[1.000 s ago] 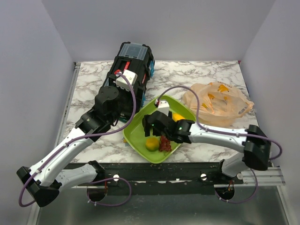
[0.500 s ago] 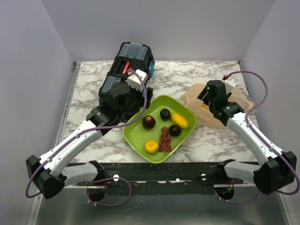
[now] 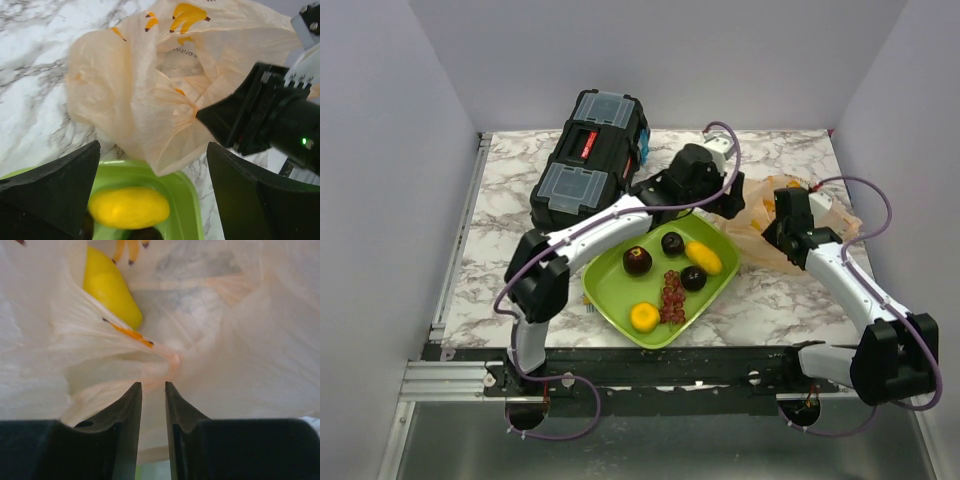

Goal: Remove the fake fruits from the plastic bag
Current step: Adjust the plastic bag at the center of the board.

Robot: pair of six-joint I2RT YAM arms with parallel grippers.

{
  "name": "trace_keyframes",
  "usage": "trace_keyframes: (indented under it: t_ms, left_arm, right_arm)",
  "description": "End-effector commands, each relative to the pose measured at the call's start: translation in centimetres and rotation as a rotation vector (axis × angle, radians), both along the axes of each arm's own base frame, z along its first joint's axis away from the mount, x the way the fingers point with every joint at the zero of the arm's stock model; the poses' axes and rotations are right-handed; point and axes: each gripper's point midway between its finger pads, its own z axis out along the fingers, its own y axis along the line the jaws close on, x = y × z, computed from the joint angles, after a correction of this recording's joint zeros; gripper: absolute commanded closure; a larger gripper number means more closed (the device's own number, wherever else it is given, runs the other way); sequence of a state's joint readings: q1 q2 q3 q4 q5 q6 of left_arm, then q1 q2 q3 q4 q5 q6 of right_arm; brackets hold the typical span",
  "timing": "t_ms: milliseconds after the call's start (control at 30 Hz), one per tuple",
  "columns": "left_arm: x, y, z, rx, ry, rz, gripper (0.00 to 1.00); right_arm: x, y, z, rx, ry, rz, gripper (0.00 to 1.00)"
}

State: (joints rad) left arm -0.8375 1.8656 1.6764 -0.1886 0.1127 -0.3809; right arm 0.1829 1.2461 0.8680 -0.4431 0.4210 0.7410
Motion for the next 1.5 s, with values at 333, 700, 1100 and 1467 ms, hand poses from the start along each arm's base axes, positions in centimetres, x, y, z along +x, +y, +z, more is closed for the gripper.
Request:
trace_keyframes:
  t_ms: [333,700,1100,1467]
  left_arm:
    - [1.2,-7.0,-7.4,0.056,0.130,-0.067,0.20]
    - [2.6,-7.4,-10.4,0.131,0.139,-0.080,0.47]
    - [5.6,-4.9,-12.3,0.182,0.155,0.008,1.00]
    - [6.0,-4.5,-13.6,0.215,0.171,0.038,1.00]
  right_arm:
    - [-6.0,5.7,-5.8,0.434,-0.020,0.051,0.78]
    - [-2.6,2.7,-3.1,0.248,-0.013,-0.027,0.74]
    - [1.4,-0.9,0.4,0.156,-0.104,-0.126,0.71]
    - [8.6,-0.9,-1.5,0.207,-0.186,-0.066,0.53]
